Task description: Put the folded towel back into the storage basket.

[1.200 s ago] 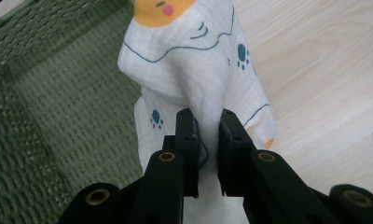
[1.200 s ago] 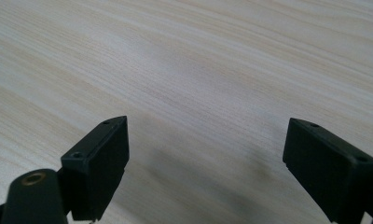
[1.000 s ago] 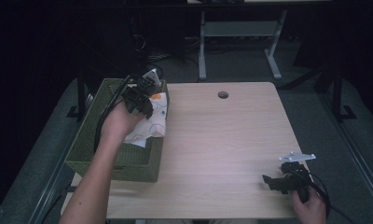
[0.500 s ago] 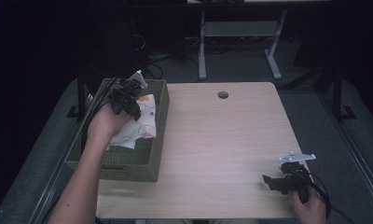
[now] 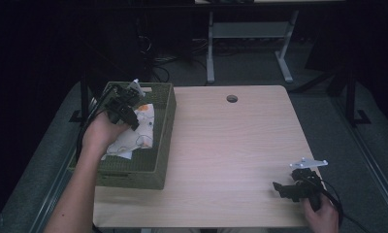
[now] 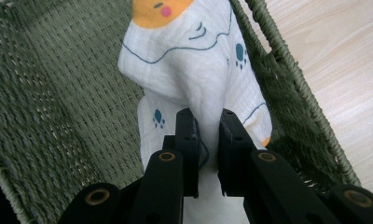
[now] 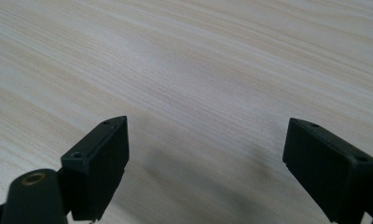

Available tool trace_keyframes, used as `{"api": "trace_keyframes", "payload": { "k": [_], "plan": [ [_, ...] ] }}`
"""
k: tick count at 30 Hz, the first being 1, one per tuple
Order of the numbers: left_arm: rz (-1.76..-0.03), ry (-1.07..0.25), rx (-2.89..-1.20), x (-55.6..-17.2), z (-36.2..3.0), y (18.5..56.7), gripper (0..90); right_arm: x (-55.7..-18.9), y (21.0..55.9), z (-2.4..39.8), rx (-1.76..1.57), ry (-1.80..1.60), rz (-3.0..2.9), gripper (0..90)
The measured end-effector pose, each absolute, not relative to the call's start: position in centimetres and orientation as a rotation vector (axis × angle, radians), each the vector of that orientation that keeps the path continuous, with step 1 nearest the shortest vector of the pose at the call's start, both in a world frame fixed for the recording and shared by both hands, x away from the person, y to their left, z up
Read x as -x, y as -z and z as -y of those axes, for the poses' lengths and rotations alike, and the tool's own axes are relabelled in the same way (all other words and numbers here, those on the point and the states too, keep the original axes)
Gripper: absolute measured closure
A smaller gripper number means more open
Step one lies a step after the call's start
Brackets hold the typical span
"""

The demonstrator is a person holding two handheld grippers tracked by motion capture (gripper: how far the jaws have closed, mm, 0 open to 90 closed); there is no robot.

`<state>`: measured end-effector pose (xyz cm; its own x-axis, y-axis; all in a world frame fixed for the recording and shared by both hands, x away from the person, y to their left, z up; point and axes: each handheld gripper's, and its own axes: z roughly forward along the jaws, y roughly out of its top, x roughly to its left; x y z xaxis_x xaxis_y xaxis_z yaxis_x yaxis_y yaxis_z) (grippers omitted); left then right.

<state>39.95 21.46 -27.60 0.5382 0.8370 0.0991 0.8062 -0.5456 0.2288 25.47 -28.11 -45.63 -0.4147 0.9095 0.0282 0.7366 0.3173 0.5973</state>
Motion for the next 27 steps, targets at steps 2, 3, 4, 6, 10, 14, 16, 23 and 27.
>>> {"api": "trace_keyframes", "payload": {
  "k": [2,3,4,6,10,14,16,23,27],
  "plan": [
    [-1.4,-0.286,-2.616,-40.0,-21.5,27.9,80.6,-25.5,45.6,28.0,-1.467,-0.778,-2.282,14.2],
    [-1.398,-0.279,-2.619,-40.0,-21.6,28.0,80.6,-25.5,45.6,28.0,-1.467,-0.778,-2.282,14.2],
    [-1.393,-0.273,-2.624,-40.1,-21.6,28.3,80.5,-25.5,45.6,28.0,-1.468,-0.776,-2.28,14.2],
    [-1.39,-0.264,-2.632,-40.2,-21.7,28.7,80.5,-25.5,45.6,27.9,-1.471,-0.777,-2.281,14.2],
    [-1.387,-0.243,-2.642,-40.5,-21.9,29.6,80.5,-25.5,45.7,28.1,-1.471,-0.775,-2.281,14.2],
    [-1.377,-0.212,-2.649,-40.8,-22.2,30.7,80.3,-25.7,45.8,28.2,-1.481,-0.771,-2.277,14.2],
    [-1.387,-0.199,-2.641,-40.9,-22.3,31.1,80.3,-25.7,45.8,28.1,-1.479,-0.771,-2.281,14.2],
    [-1.377,-0.182,-2.644,-40.9,-22.8,32.1,80.3,-25.6,45.8,27.9,-1.47,-0.767,-2.282,14.2],
    [-1.362,-0.17,-2.649,-40.9,-23.4,32.7,80.1,-25.8,45.8,27.8,-1.47,-0.766,-2.285,14.2]
  ]
}}
